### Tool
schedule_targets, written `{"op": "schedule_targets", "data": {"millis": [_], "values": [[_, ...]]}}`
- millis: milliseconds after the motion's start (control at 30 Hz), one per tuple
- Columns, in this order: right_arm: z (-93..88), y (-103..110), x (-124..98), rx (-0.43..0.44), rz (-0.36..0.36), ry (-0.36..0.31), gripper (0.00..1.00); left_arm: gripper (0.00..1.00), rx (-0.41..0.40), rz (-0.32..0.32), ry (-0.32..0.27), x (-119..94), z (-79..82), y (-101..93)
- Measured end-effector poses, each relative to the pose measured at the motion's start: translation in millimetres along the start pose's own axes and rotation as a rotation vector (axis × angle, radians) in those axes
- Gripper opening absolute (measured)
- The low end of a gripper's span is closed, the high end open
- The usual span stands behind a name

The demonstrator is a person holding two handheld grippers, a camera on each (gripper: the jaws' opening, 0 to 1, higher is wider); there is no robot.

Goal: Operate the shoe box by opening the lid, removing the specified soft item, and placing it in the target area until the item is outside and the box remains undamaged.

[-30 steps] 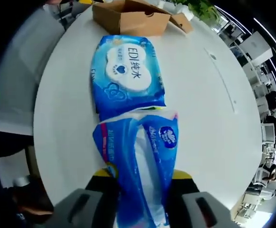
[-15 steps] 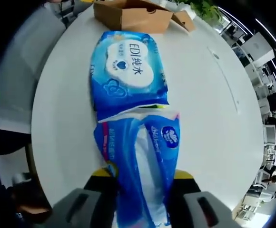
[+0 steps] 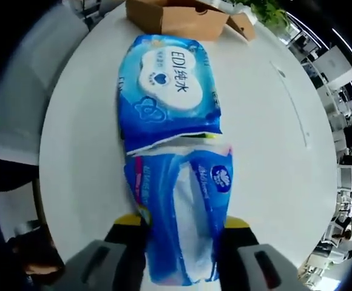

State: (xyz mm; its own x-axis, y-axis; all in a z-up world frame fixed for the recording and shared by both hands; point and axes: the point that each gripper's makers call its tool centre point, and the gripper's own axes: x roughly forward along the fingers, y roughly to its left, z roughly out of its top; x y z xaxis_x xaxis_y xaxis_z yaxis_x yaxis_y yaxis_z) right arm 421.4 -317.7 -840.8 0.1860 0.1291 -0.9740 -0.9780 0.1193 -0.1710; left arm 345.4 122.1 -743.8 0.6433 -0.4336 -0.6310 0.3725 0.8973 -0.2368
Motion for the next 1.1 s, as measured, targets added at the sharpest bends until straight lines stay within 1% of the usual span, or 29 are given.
{"op": "schedule_targets", "data": {"millis": [367, 567, 733, 833, 1100], "values": [[0.7, 0.4, -2.2, 0.002, -0.003, 0.000, 0.44, 0.45, -0.001, -0.003, -0.005, -0.1, 0.7, 1.0], [0.5, 0.7, -6.1, -0.007, -0.009, 0.007, 0.45, 0.45, 0.001, -0.011, -0.010, -1.3, 2.3, -2.8], [0.7, -2.0, -12.5, -0.006, -0.021, 0.010, 0.46, 0.45, 0.002, -0.016, -0.015, -1.8, 3.7, -3.7], [-0.4, -2.4, -16.6, 0.005, -0.019, 0.014, 0.48, 0.45, 0.001, -0.017, -0.020, -2.7, 4.7, -4.4], [-3.9, -6.2, -30.1, 0.036, -0.041, 0.008, 0.48, 0.45, 0.001, -0.027, -0.030, -3.5, 7.5, -7.6]]}}
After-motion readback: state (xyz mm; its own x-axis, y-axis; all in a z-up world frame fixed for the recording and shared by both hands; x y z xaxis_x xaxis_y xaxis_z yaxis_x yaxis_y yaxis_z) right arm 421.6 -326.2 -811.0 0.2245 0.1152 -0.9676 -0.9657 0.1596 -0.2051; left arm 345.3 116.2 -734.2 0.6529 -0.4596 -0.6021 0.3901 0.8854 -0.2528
